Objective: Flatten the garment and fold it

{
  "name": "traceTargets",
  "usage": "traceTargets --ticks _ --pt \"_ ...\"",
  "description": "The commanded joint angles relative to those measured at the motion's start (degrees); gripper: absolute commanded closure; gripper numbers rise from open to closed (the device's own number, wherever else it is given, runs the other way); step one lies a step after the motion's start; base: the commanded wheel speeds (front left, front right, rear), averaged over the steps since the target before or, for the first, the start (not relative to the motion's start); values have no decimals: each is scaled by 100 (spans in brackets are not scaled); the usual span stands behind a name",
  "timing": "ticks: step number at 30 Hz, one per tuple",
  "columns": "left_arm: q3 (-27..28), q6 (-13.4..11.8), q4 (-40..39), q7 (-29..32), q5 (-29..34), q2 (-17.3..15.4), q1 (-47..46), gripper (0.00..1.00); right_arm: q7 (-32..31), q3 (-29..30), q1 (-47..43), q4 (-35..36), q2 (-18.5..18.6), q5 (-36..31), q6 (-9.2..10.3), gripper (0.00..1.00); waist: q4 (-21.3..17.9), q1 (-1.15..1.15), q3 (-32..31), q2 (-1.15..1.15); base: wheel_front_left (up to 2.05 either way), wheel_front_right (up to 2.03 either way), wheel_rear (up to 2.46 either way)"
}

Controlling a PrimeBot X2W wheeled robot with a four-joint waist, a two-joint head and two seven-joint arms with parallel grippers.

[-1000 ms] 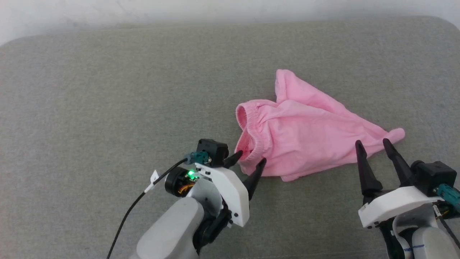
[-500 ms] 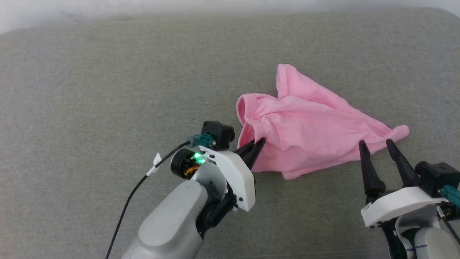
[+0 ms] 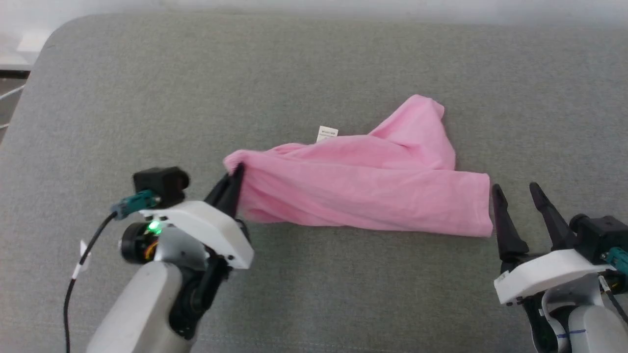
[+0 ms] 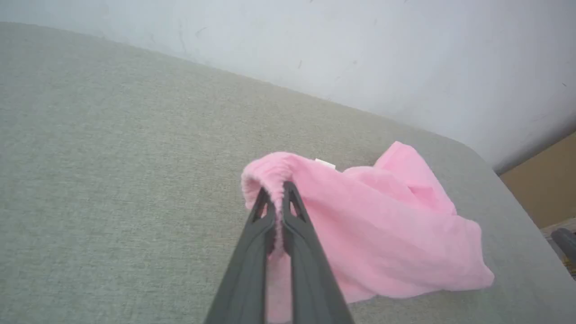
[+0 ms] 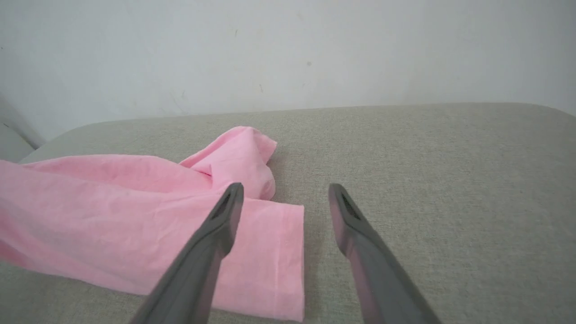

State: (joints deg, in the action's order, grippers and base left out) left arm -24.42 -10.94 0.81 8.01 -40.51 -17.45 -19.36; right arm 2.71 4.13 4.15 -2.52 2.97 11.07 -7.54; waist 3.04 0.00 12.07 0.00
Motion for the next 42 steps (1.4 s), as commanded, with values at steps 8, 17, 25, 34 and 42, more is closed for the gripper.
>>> traceTargets --ticks 8,17,25,34,42 --pt "291 -83 1255 -327 -226 199 -123 0 -136 -109 207 76 -9 -62 5 0 150 0 306 0 0 0 0" --pt "566 213 1560 -2088 -7 492 199 0 -866 -190 320 0 -9 -69 5 0 229 0 253 0 0 0 0" --pt "1456 478 736 -2298 1038 1038 529 0 -2513 -59 893 -522 -9 397 5 0 477 0 279 0 0 0 0" --pt "1922 941 655 -2300 1584 1412 726 0 -3284 -246 1231 -673 -9 534 5 100 554 0 287 0 0 0 0" --pt "2057 1056 791 -2301 1660 1454 786 0 -3089 -406 908 54 -9 471 5 100 465 0 86 0 0 0 0"
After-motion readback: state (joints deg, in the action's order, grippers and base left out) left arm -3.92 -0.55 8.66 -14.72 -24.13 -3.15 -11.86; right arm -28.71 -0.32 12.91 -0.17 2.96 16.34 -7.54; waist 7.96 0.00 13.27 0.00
